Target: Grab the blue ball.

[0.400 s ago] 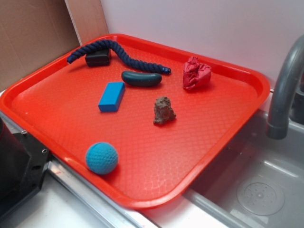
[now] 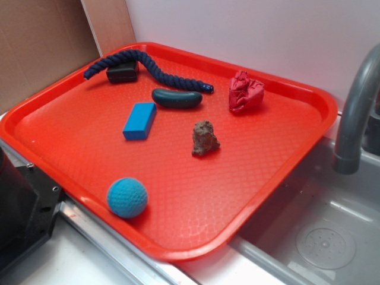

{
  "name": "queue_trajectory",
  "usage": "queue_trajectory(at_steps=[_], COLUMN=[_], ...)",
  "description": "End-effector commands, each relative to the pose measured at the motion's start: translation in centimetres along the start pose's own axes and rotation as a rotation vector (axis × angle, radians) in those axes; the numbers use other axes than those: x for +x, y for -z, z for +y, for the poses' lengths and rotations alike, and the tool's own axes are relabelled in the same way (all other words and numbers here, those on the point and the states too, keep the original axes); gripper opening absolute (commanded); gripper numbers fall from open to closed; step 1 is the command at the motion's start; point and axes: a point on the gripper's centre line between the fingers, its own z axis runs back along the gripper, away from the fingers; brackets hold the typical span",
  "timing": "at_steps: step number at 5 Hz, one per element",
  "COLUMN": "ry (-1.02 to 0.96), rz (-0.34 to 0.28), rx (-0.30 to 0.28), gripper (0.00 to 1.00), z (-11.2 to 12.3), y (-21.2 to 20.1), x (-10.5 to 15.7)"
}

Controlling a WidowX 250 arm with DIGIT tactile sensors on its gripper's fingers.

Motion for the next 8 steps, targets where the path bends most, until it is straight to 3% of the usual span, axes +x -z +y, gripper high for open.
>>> queue_trajectory(at_steps=[1, 2, 5, 6, 7, 8], ry=[-0.134, -0.111, -0.111, -0.126, -0.115, -0.038], rz=[0.039, 0.069, 0.069, 0.062, 0.064, 0.063], rx=[-0.12, -0.113, -0.113, -0.078, -0.101, -0.19], gripper=[1.0, 1.0, 1.0, 1.0, 1.0, 1.0], z=[-7.7, -10.6, -10.6, -8.4, -7.7, -8.3], y=[9.7, 13.8, 13.8, 16.2, 19.5, 22.4], x=[2.0, 1.7, 1.7, -0.2, -1.7, -1.7])
